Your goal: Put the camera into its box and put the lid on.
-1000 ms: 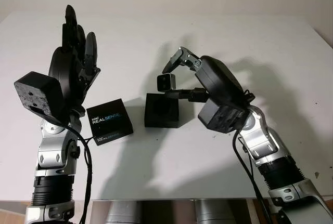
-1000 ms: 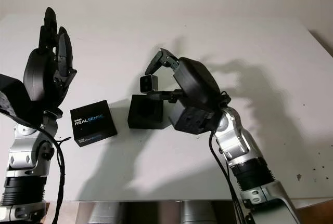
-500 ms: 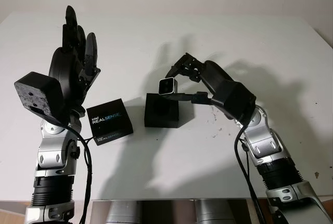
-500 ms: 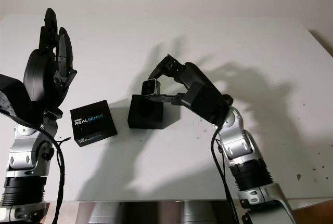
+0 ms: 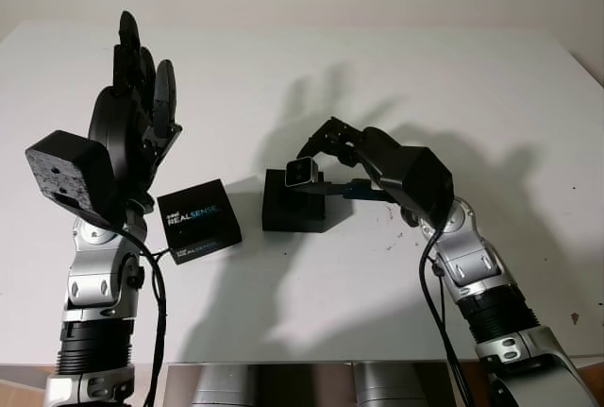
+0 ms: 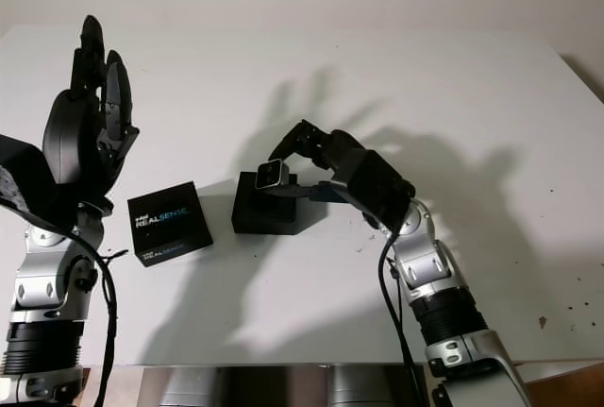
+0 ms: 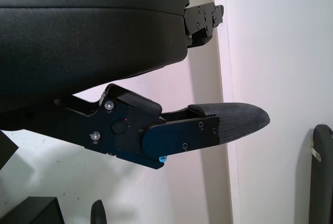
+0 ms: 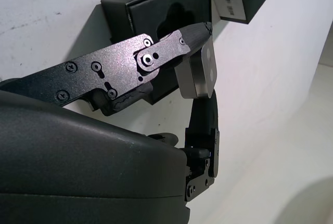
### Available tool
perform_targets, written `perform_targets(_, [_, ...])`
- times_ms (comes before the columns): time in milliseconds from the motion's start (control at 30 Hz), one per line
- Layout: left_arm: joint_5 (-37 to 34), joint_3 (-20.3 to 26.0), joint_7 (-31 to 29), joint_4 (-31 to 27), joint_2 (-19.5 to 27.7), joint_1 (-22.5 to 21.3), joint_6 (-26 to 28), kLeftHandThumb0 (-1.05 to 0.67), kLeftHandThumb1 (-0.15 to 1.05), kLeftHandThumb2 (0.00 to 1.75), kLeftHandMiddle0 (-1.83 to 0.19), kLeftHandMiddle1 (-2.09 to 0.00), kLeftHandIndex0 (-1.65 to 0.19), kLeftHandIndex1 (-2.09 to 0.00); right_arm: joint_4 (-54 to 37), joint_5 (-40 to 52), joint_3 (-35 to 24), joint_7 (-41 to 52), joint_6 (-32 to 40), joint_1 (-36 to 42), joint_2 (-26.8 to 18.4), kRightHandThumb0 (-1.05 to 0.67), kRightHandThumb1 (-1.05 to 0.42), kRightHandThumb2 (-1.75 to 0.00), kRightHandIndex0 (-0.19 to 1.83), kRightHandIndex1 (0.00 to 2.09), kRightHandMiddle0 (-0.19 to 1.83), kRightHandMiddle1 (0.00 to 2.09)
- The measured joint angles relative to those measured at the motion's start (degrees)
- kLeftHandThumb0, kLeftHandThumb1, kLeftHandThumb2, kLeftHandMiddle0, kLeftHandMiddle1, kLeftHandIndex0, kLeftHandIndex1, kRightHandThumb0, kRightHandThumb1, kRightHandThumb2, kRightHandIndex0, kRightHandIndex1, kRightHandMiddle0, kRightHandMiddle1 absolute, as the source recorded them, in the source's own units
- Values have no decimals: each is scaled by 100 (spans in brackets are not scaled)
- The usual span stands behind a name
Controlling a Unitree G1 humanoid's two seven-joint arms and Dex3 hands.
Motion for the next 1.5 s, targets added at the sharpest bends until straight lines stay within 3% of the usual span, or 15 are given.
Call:
perform_targets(1100, [2,27,-8,-109,3,1,106,-72,105,58,19,0,19,0,153,68,-42,246,97,16,180,-49,-100,-5,30,5,31,169])
perform_targets(1500, [1,30,-22,-110,3,2,138,-74,105,58,19,0,19,0,305,-233,85,142,-292,37,140,-47,-102,-6,27,4,26,179])
